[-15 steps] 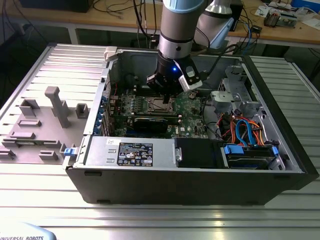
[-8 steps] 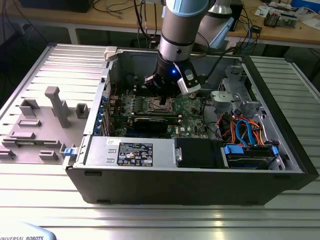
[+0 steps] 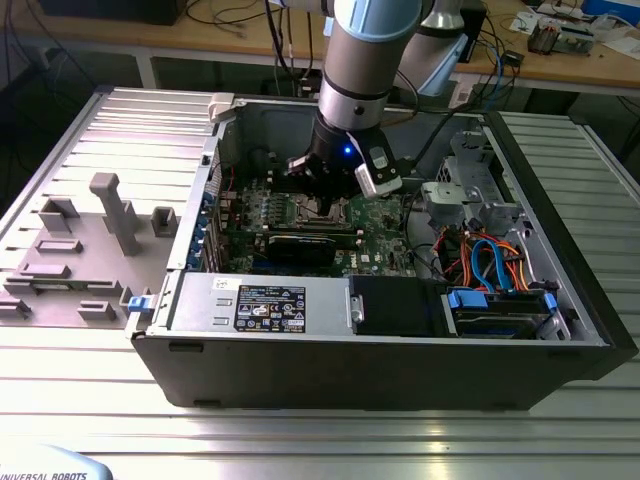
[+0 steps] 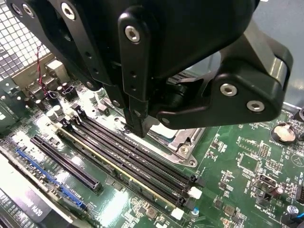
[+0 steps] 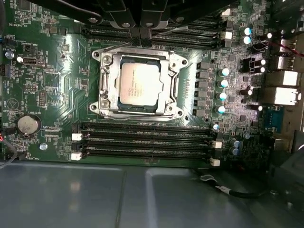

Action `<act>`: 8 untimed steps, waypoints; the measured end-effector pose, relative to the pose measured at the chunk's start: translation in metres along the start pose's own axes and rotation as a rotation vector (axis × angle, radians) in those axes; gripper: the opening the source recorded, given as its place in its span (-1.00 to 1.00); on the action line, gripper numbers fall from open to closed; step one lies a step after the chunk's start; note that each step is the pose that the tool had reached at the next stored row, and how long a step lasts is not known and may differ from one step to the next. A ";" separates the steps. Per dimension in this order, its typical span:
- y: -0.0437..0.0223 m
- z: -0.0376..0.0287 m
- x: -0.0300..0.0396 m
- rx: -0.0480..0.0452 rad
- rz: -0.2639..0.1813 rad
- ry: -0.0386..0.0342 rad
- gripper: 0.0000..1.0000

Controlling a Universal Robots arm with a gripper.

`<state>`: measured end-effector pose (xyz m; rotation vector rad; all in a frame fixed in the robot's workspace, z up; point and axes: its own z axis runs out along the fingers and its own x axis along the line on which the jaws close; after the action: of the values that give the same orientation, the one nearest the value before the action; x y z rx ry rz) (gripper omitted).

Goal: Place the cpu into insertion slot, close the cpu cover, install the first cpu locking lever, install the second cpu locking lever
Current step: 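Install the second cpu locking lever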

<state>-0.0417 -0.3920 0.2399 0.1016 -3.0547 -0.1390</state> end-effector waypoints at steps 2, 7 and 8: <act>-0.0001 0.0001 0.0005 0.0000 0.000 0.0000 -0.79; -0.0032 0.0007 0.0071 -0.0019 0.000 -0.0001 -0.79; -0.0032 0.0014 0.0110 -0.0028 0.000 -0.0002 -0.79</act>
<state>-0.0526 -0.3959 0.2390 0.1018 -3.0546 -0.1433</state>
